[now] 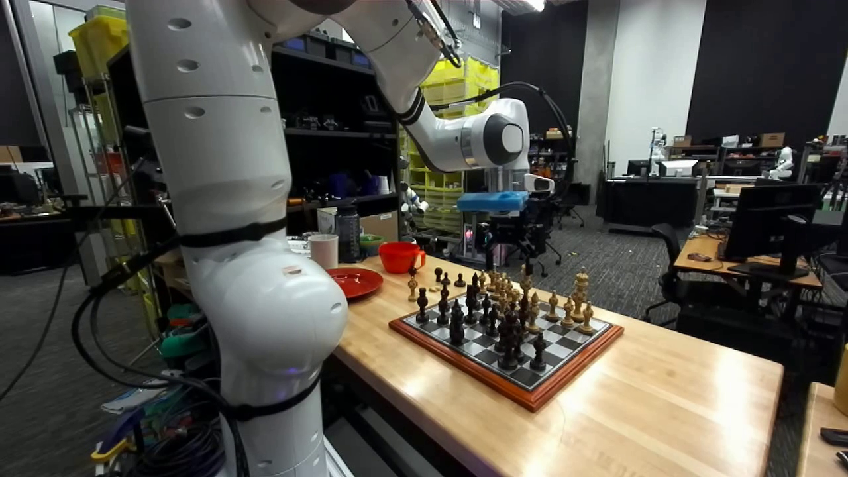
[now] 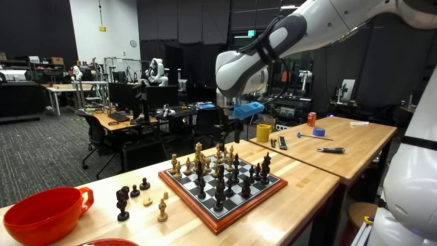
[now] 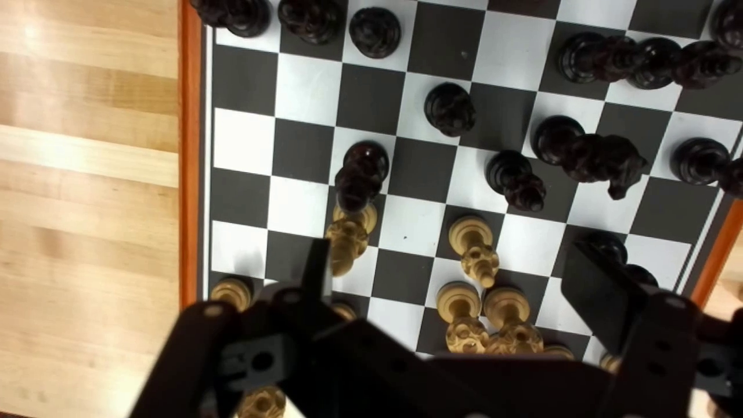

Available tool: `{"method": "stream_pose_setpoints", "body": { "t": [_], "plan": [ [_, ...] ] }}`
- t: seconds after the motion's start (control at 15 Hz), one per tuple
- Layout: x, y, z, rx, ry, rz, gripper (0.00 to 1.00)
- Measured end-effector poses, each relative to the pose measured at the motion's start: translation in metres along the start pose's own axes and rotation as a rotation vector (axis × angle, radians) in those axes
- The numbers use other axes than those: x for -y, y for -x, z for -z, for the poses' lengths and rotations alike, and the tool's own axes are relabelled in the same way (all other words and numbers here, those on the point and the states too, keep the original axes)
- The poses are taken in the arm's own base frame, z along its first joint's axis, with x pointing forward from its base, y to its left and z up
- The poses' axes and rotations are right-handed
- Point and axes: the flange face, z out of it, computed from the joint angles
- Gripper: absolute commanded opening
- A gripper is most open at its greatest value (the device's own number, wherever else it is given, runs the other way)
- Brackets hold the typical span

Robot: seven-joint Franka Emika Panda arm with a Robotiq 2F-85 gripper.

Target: Move one of the black pieces on the chess board

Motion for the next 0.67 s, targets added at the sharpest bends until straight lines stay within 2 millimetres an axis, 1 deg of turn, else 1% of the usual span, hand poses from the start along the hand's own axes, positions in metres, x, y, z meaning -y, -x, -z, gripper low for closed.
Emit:
{"method": "stream_pose_setpoints", "body": {
  "t": [0.67],
  "plan": [
    [0.0085, -0.0008, -0.0011, 0.002, 0.0, 0.018, 1.0]
  ]
}}
